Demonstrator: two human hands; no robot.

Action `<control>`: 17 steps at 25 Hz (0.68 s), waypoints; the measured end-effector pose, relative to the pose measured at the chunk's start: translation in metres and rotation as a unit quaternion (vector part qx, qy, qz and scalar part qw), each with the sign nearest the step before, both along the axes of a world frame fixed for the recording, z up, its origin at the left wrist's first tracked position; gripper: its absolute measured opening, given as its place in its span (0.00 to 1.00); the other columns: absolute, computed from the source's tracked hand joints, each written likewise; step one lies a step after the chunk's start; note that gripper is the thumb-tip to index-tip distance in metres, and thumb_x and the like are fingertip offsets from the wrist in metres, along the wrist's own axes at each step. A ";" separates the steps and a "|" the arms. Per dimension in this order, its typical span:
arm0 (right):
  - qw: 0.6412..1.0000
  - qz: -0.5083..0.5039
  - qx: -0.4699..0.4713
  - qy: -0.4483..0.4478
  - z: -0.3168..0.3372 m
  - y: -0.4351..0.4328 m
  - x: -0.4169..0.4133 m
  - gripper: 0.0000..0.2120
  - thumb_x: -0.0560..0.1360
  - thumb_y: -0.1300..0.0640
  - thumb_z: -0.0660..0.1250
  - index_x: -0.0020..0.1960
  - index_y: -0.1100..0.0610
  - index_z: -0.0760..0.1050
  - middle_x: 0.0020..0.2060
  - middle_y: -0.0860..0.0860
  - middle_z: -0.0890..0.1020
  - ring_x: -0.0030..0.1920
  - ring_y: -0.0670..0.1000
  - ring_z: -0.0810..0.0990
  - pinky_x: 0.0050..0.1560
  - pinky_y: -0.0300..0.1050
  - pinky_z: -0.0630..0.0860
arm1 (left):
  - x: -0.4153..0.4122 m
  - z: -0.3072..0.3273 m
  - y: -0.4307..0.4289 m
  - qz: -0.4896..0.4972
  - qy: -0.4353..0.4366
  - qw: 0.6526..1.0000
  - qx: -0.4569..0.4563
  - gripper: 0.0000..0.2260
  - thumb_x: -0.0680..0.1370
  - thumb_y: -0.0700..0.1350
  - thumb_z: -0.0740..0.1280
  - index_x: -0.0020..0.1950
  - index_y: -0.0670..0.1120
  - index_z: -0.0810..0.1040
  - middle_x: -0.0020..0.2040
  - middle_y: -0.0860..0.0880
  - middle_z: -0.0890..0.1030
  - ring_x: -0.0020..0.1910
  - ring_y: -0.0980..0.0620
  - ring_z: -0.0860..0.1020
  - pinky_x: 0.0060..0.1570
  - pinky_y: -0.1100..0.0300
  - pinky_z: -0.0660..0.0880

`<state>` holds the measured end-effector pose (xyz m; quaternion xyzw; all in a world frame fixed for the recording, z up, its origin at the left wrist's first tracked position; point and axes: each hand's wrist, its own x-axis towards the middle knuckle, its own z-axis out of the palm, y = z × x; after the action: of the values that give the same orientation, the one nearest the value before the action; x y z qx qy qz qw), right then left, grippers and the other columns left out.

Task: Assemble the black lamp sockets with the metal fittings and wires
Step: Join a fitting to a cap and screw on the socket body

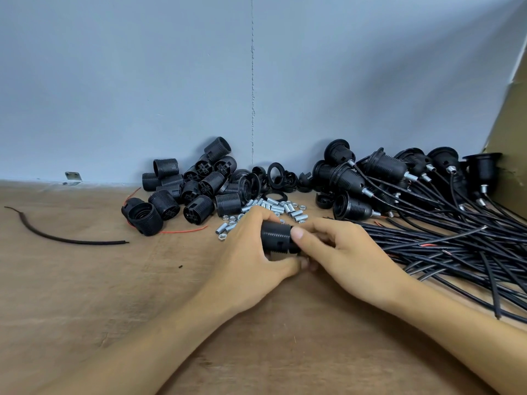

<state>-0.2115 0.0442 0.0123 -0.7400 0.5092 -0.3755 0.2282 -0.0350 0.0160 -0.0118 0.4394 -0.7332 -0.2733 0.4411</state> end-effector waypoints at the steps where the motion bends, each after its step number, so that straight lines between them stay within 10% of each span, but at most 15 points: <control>1: 1.000 -0.010 0.008 -0.006 0.001 -0.001 -0.002 0.18 0.80 0.39 0.59 0.42 0.48 0.80 0.32 0.45 0.82 0.34 0.41 0.79 0.41 0.37 0.73 | 0.000 0.000 0.000 -0.002 0.004 1.000 -0.011 0.22 0.63 0.56 0.81 0.49 0.62 0.72 0.42 0.61 0.81 0.38 0.63 0.78 0.37 0.70 0.72; 17: 0.993 0.049 0.088 -0.065 0.005 -0.001 -0.007 0.17 0.76 0.41 0.65 0.47 0.56 0.81 0.36 0.50 0.84 0.36 0.46 0.80 0.45 0.42 0.76 | 0.000 0.005 0.007 -0.017 -0.010 1.000 0.024 0.22 0.62 0.68 0.74 0.45 0.58 0.72 0.43 0.65 0.81 0.40 0.65 0.79 0.38 0.73 0.71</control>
<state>-0.2190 0.0435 0.0168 -0.7150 0.4874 -0.3651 0.3434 -0.0349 0.0232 -0.0072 0.4403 -0.7380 -0.2936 0.4187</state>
